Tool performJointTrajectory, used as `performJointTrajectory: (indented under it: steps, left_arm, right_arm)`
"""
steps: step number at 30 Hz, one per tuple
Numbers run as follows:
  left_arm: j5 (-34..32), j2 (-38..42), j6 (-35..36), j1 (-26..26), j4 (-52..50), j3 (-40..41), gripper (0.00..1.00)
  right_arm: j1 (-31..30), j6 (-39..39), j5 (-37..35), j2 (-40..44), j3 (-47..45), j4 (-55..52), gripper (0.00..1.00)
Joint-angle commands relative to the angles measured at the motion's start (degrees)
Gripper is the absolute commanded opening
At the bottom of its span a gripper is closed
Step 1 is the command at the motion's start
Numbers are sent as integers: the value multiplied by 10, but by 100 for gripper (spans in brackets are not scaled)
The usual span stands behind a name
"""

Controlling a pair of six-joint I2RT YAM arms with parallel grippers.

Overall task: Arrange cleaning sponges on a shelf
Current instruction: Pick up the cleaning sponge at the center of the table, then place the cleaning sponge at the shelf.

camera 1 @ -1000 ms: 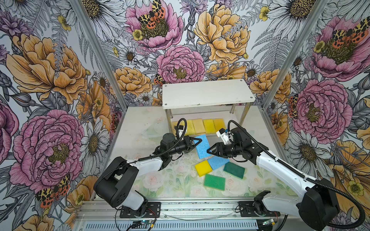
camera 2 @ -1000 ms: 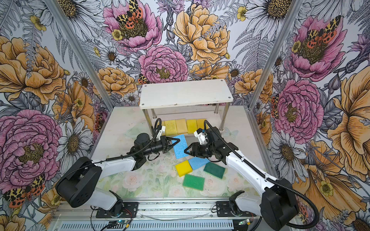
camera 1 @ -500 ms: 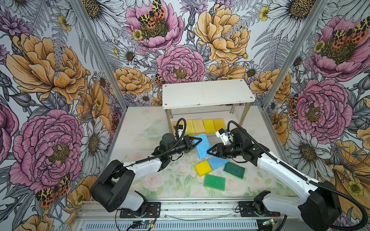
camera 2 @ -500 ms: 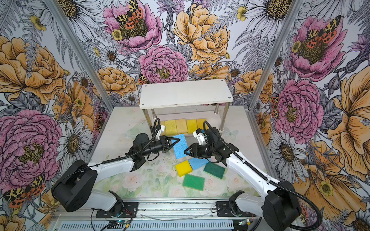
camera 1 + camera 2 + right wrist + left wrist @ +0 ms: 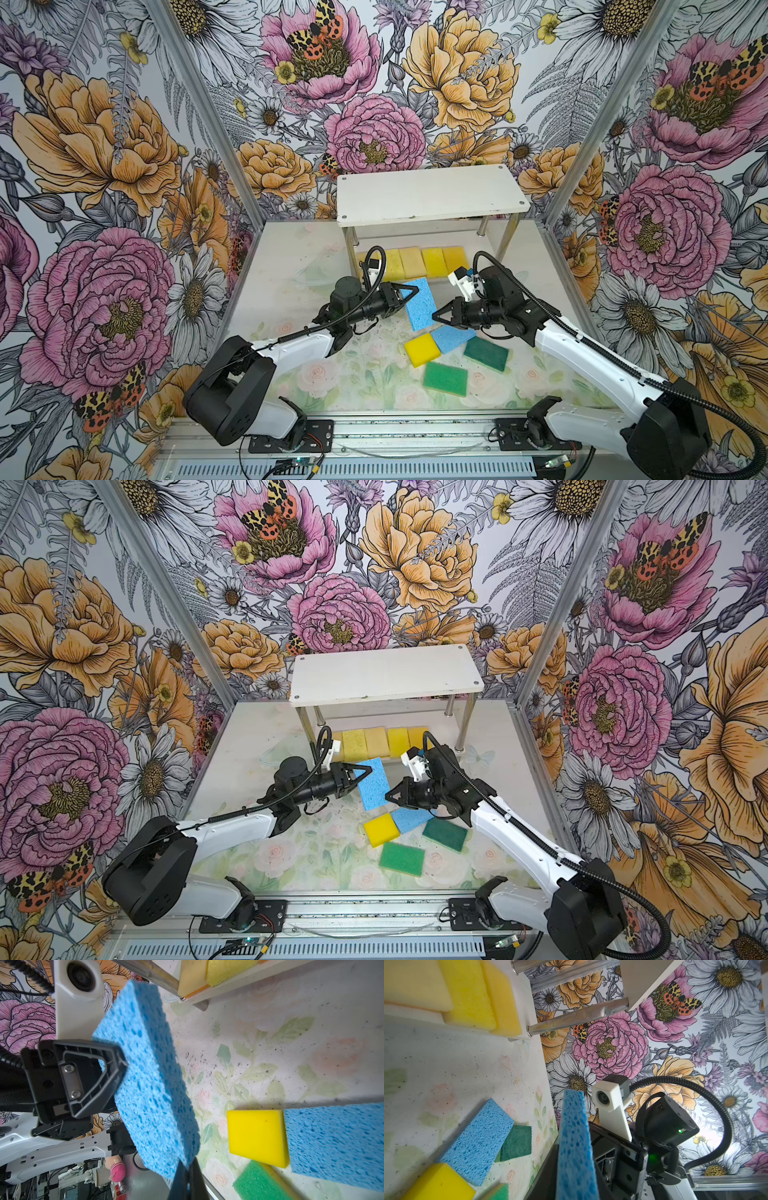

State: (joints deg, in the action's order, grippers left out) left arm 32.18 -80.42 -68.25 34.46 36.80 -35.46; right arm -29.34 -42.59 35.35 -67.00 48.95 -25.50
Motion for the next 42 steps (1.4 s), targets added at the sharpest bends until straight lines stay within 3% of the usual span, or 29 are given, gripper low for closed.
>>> performJointTrajectory:
  steps: [1,6,11,24,29,34,42]
  left_arm:
    - [-1,17,14,-11,-17,-1,46]
    - [2,56,39,-31,-69,3,62]
    - [7,113,70,-66,-136,16,72]
    - [25,262,131,-172,-304,54,78]
    - [21,320,151,-212,-371,57,78]
    - [20,376,159,-271,-417,64,79]
    - [35,402,147,-318,-429,76,79]
  right_arm:
    - [-1,-7,-34,21,21,1,0]
    - [6,1,-68,27,36,-20,0]
    - [25,16,-118,35,57,-58,0]
    - [67,74,-252,6,167,-156,0]
    - [62,93,-197,18,187,-179,0]
    - [19,115,-65,48,232,-191,0]
    - [-50,90,-42,15,392,-202,0]
